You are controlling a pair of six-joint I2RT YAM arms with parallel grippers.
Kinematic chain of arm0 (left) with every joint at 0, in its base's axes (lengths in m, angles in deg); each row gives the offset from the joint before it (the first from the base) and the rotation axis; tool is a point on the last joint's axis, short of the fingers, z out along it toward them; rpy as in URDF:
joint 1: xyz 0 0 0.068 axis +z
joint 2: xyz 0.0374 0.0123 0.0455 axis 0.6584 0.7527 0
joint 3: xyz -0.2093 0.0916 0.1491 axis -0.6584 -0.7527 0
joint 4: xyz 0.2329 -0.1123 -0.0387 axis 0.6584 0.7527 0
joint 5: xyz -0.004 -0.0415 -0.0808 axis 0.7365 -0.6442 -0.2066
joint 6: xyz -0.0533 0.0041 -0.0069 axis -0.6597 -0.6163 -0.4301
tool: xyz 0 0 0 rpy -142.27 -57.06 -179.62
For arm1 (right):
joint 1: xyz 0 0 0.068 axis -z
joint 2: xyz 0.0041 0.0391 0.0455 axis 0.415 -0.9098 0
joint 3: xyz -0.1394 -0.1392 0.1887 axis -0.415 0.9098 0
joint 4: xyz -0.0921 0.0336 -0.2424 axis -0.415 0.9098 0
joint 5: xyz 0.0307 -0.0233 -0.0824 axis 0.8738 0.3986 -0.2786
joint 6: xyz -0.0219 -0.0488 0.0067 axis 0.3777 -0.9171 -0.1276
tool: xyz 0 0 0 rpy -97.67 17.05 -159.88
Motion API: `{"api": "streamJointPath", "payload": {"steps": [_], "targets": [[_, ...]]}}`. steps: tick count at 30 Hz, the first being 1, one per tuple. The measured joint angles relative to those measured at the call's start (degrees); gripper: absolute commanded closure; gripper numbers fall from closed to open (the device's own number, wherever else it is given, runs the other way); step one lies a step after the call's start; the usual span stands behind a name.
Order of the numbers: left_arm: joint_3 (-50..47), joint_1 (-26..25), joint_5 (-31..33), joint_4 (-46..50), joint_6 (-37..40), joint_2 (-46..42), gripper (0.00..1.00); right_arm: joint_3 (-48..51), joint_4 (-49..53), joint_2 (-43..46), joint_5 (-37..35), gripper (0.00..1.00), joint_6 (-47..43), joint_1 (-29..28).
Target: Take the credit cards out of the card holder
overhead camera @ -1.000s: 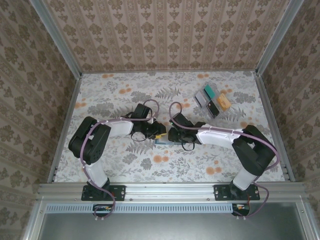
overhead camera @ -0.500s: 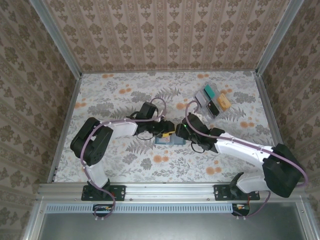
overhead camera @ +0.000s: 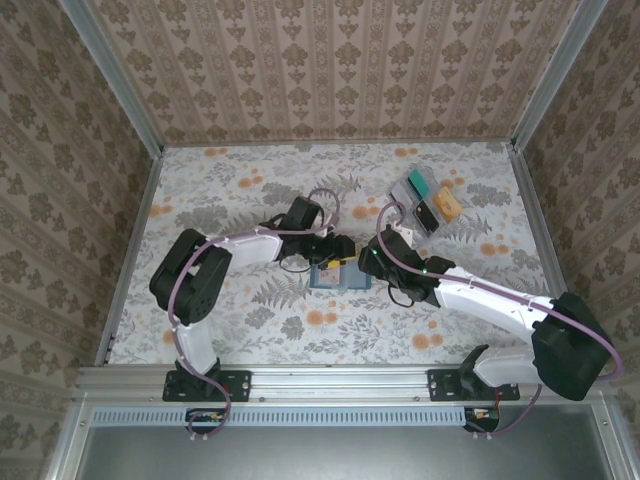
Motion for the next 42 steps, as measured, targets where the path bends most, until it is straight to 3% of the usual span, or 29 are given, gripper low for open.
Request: {"api": "streamJointPath", "payload": {"steps": [10,18,42], "targets": [[-3.6,7.7,5.4,6.5,4.2,-9.4,0.57,-6.8,-3.4,-11.4,12.5,0.53,-2.7,0.5],[-6.8,8.6,6.9,9.3,5.5,-9.5,0.63,-9.3,-7.4,-19.5,21.4,0.68,-1.6,4.0],[-6.8,7.4,6.4,8.9,5.9,-5.6,0.74,-9.3,-14.9,-26.8,30.3,0.74,1.0,6.6]]}}
